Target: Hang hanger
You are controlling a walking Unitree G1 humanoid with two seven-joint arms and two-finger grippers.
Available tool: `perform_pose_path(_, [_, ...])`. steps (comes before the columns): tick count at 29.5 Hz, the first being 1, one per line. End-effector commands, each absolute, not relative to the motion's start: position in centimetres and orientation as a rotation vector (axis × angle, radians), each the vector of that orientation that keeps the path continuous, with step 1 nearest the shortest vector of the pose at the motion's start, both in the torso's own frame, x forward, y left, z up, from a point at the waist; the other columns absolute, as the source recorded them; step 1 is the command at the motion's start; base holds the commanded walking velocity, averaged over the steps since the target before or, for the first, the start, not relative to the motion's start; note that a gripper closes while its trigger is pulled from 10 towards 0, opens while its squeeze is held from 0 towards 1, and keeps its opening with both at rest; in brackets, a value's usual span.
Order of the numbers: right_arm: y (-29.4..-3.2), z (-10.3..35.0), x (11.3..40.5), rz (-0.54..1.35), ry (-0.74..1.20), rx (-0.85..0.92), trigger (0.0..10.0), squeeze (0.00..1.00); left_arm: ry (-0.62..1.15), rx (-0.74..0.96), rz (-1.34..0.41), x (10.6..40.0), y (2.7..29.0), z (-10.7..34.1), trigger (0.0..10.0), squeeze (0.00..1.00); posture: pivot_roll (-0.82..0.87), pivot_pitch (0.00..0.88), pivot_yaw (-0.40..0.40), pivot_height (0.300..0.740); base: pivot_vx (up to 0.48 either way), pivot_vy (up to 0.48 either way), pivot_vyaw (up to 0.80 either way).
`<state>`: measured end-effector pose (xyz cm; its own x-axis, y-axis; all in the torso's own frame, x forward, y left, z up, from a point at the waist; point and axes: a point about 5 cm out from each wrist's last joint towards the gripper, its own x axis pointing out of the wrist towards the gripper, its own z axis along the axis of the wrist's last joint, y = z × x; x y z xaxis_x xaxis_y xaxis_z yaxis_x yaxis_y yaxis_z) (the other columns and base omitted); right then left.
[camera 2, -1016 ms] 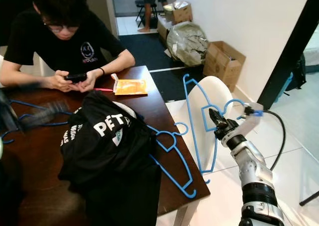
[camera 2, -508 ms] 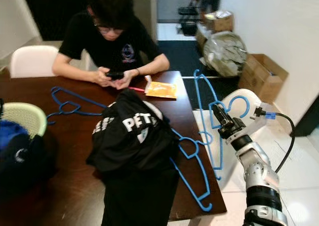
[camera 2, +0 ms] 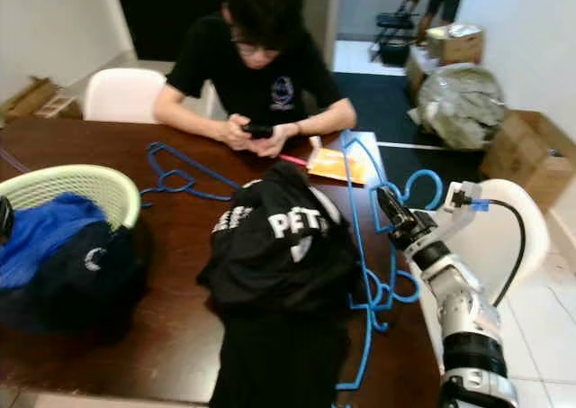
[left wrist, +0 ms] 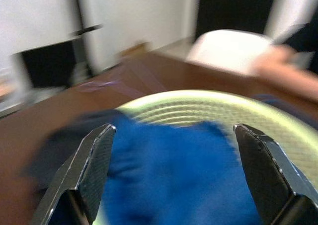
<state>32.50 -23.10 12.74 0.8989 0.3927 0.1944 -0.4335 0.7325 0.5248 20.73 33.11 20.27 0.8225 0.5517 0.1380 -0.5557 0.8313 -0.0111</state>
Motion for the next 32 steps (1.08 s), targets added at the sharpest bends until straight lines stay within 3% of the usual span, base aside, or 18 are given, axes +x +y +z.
perform_pose_path(1, [-22.6, 12.3, 32.6, 0.466, -0.047, 0.592, 10.0, 0.00, -0.132, 0.055, 0.624, 20.7, 33.6, 20.5, 10.0, 0.00, 0.16, 0.000, -0.077, 0.740, 0.000, 0.000, 0.79])
perform_pose_path(6, [-22.7, 12.4, 32.7, 0.448, -0.053, 0.601, 10.0, 0.00, -0.149, 0.041, 0.591, 21.4, 32.9, 20.8, 10.0, 0.00, 0.16, 0.000, -0.076, 0.740, 0.000, 0.000, 0.79])
perform_pose_path(21, [-22.9, 12.6, 32.8, 0.413, -0.065, 0.620, 10.0, 0.00, -0.226, -0.024, 0.478, 23.4, 31.2, 22.2, 10.0, 0.00, 0.15, 0.000, -0.064, 0.740, 0.000, 0.000, 0.00])
perform_pose_path(32, [-22.0, 12.7, 32.7, 0.488, -0.042, 0.534, 10.0, 0.00, -0.239, -0.045, 0.450, 24.4, 31.0, 22.7, 10.0, 0.00, 0.14, 0.000, -0.066, 0.740, 0.000, 0.000, 0.80])
